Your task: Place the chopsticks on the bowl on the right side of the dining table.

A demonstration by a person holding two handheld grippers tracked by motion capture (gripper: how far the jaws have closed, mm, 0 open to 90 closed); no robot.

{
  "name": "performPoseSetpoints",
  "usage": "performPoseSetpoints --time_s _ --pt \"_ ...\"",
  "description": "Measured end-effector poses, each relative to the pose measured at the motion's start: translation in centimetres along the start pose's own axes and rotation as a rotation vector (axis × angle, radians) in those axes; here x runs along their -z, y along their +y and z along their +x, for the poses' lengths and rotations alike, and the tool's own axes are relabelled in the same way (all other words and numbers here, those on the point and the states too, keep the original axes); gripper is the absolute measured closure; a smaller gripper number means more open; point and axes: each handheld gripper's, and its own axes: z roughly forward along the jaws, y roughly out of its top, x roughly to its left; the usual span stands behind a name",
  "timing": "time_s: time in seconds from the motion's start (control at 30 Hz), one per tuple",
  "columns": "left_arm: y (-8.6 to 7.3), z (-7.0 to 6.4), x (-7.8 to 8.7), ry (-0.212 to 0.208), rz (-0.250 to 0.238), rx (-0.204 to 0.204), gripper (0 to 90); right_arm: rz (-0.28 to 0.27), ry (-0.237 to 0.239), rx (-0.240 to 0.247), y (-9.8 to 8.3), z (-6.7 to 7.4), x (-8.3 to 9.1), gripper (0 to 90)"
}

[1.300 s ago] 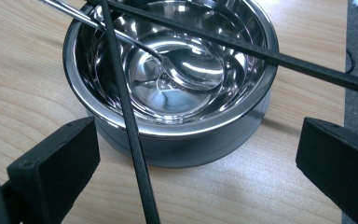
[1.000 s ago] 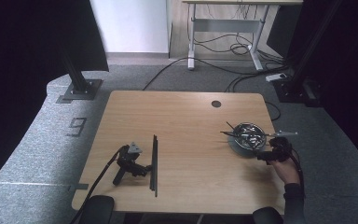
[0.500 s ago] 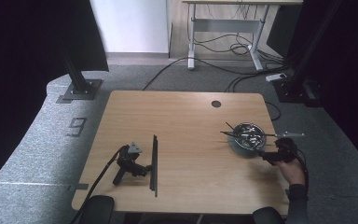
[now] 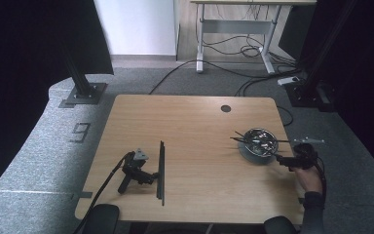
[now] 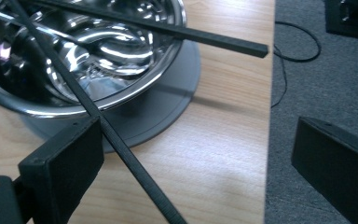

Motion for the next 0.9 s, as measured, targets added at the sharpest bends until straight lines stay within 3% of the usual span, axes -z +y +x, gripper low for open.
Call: performPoseSetpoints --time_s 0.9 --pt "0.0 0.0 0.0 0.0 0.0 0.0 0.0 -0.053 -0.086 -0.046 0.5 -1.3 -1.2 4.9"
